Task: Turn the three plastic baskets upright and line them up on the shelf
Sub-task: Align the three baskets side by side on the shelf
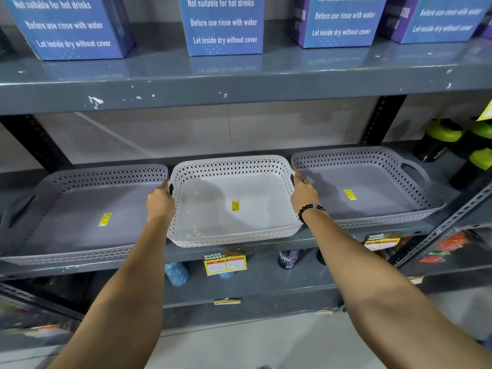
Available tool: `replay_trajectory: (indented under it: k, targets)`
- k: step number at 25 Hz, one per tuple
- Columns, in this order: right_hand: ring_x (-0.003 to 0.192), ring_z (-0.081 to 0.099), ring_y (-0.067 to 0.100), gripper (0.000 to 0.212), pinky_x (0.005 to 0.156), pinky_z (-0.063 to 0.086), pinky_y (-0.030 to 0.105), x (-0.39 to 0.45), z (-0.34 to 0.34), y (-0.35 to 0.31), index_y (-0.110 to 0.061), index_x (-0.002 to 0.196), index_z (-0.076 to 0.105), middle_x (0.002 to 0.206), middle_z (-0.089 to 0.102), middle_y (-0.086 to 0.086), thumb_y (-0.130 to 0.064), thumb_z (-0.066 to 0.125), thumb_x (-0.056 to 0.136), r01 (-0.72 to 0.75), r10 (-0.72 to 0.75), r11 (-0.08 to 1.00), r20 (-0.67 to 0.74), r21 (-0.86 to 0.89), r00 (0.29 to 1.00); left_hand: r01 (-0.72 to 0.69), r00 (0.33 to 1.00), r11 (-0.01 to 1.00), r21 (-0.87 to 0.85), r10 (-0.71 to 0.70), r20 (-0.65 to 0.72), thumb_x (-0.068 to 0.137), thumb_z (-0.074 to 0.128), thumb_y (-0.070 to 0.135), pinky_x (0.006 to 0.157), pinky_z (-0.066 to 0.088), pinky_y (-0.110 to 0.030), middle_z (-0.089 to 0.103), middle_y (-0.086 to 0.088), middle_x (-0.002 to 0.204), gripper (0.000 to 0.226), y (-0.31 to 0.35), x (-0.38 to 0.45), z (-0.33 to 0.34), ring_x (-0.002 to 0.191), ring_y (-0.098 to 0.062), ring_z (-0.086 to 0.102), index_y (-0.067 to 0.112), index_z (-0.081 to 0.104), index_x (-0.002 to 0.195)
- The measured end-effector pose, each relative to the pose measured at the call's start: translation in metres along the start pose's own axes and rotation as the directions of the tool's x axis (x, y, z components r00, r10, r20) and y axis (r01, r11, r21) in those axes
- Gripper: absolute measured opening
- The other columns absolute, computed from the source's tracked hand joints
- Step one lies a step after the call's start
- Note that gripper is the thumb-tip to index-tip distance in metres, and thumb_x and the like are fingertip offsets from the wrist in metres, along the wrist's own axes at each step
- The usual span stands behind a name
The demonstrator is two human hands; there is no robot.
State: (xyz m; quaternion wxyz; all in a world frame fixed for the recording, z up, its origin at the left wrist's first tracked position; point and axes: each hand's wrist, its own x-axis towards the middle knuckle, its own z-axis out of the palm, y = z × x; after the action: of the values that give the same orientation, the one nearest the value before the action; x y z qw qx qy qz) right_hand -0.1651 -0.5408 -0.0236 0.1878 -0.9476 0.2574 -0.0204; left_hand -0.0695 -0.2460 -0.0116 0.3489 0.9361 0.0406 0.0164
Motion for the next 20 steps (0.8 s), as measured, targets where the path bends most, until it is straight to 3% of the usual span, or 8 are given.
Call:
replay_trajectory:
  k: [10,20]
  targets:
    - [0.120,0.050,0.041,0.067,0.096,0.046,0.043,0.0000,0.0008,-0.0017,-0.011,0.152,0.003,0.138,0.043,0.028,0.004,0.033,0.094,-0.018,0.018,1.000,-0.002,0.001,1.000,0.011,1.000,1.000,0.003,-0.011,0.002,0.097,0.027,-0.003,0.085,0.051,-0.048,0.060,-0.031,0.119,0.049,-0.0022,0.0022,0.0013,0.099,-0.046,0.059,0.012,0.039,0.143]
    - [0.118,0.053,0.041,0.069,0.093,0.048,0.041,0.0036,0.0031,0.0014,-0.010,0.152,0.004,0.139,0.042,0.028,0.005,0.035,0.092,-0.008,0.008,0.999,-0.004,-0.031,1.000,0.022,1.000,1.000,0.001,-0.022,0.010,0.098,0.026,-0.002,0.086,0.050,-0.045,0.058,-0.030,0.124,0.049,0.0014,-0.0012,0.0006,0.101,-0.045,0.058,0.011,0.038,0.143]
